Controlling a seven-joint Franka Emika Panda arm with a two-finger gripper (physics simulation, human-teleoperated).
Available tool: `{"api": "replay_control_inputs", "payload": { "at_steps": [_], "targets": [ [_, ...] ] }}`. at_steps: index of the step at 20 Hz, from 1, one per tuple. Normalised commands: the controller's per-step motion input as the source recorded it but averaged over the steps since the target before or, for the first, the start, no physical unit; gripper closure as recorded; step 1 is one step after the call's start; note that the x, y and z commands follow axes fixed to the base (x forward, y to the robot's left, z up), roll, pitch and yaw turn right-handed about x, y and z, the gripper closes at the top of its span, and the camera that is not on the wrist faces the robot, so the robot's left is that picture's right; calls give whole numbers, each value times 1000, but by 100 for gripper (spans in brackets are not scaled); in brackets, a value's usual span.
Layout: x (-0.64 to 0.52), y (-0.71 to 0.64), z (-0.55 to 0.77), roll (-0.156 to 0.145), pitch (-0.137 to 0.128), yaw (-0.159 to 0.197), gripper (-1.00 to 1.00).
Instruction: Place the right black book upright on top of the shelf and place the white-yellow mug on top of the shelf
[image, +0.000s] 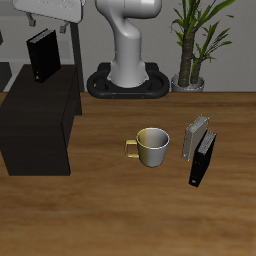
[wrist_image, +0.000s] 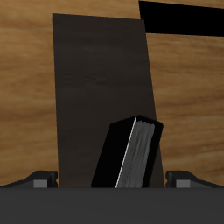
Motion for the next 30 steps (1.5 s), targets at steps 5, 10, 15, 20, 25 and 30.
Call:
{"api": "replay_control_inputs", "payload": {
  "at_steps": [5, 10, 15, 20, 25, 30],
  "targets": [
    [197, 599, 291, 36, -32, 62, -100],
    [404, 446, -48, 30, 27, 21, -100],
    [571, 598, -272, 29, 57, -1, -100],
    [594, 598, -387, -28, 86, -38, -100],
    [521, 498, -295, -34, 30, -31, -100],
    [520, 771, -456, 7, 11, 54, -100]
  ]
}}
